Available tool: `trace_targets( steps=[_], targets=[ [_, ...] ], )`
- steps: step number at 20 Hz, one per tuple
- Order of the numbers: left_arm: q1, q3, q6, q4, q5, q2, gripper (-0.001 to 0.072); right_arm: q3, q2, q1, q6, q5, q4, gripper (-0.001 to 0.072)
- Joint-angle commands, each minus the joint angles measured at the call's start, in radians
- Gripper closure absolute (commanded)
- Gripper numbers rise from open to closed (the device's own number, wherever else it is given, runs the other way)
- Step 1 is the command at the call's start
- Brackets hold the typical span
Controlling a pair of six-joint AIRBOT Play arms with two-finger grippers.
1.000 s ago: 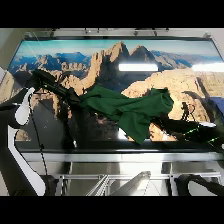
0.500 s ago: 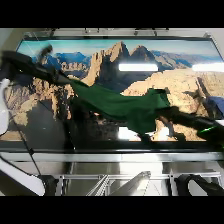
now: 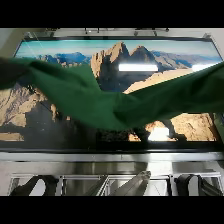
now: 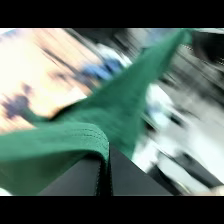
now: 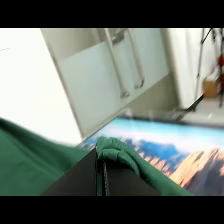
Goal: Fold the shirts.
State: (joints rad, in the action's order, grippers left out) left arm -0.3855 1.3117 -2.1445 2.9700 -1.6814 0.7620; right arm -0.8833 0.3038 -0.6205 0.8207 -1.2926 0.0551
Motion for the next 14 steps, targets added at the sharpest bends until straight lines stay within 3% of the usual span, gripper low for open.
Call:
trace_targets(
  steps=[1,4,8,11,14],
  targets=[
    [-0.161,-0.142,0.072,0.006,0.168,-0.309,0.0680,-0.156,-0.048,0.021,0.039,0.121,-0.050,0.0692],
    [-0.195,0.040,0.085,0.000,0.289,-0.267,0.0680,-0.303,-0.001,0.019,-0.013,0.258,-0.142,0.0692],
    [-0.145,0.327,0.167,-0.223,0.219,-0.131,0.0679,-0.473,0.146,0.019,0.069,0.187,-0.332,0.0692],
    [-0.053,0.194,0.191,-0.312,0.225,-0.056,0.0679,-0.359,0.256,0.028,0.121,0.137,-0.391,0.0692],
    [0.015,-0.006,0.115,-0.306,0.264,0.144,0.0679,-0.152,0.405,0.122,0.049,0.257,-0.385,0.0692]
  ],
)
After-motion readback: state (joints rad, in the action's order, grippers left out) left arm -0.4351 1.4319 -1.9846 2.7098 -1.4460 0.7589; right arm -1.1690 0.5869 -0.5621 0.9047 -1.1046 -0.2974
